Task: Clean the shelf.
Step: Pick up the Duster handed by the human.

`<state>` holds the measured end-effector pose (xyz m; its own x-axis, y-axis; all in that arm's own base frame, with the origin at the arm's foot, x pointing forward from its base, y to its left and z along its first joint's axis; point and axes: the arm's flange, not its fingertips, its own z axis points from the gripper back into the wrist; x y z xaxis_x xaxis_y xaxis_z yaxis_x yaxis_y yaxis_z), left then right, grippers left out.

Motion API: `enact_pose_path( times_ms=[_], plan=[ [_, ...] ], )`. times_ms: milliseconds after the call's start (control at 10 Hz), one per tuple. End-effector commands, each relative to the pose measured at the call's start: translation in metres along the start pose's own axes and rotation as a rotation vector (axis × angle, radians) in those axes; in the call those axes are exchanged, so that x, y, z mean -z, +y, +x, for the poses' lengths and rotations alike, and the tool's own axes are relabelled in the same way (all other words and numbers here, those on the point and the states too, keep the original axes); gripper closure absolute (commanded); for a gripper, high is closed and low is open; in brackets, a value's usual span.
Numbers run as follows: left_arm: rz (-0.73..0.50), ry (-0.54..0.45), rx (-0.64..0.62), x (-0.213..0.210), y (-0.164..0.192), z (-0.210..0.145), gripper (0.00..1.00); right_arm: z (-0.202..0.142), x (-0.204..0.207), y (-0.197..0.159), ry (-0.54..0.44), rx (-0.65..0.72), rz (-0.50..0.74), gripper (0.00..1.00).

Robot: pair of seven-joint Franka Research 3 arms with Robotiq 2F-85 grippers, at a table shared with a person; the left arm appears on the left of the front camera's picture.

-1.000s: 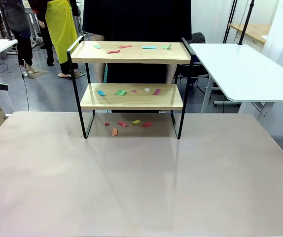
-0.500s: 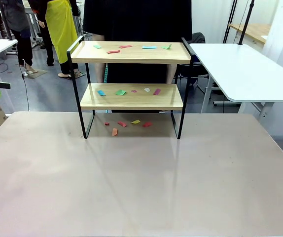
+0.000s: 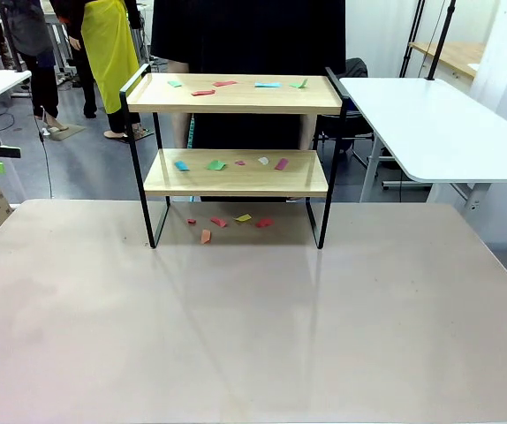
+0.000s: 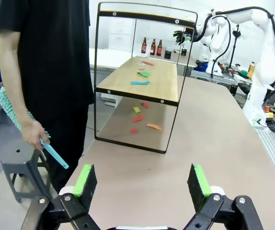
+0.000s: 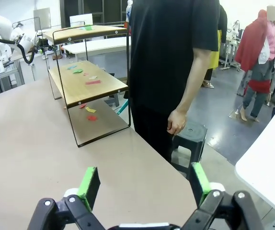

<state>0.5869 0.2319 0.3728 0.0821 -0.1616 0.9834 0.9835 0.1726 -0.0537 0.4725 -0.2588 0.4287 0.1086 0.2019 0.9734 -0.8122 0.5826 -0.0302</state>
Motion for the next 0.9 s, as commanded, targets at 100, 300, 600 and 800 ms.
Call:
enact_pose_path(
  times_ms=[100,300,600,800],
  plan=[
    [0.017,-0.030,0.041,-0.008,-0.007,0.016,0.00,0.008,-0.002,-0.002,-0.048,-0.036,0.001,0.00],
    [0.015,-0.041,0.040,-0.014,-0.010,0.022,0.00,0.012,-0.005,-0.001,-0.049,-0.042,-0.009,0.00],
    [0.015,-0.031,0.043,-0.017,-0.012,0.028,0.00,0.014,-0.006,-0.001,-0.052,-0.043,-0.017,0.00],
    [0.017,-0.025,0.033,-0.014,-0.012,0.028,0.00,0.014,-0.007,-0.001,-0.053,-0.040,-0.022,0.00]
  ],
)
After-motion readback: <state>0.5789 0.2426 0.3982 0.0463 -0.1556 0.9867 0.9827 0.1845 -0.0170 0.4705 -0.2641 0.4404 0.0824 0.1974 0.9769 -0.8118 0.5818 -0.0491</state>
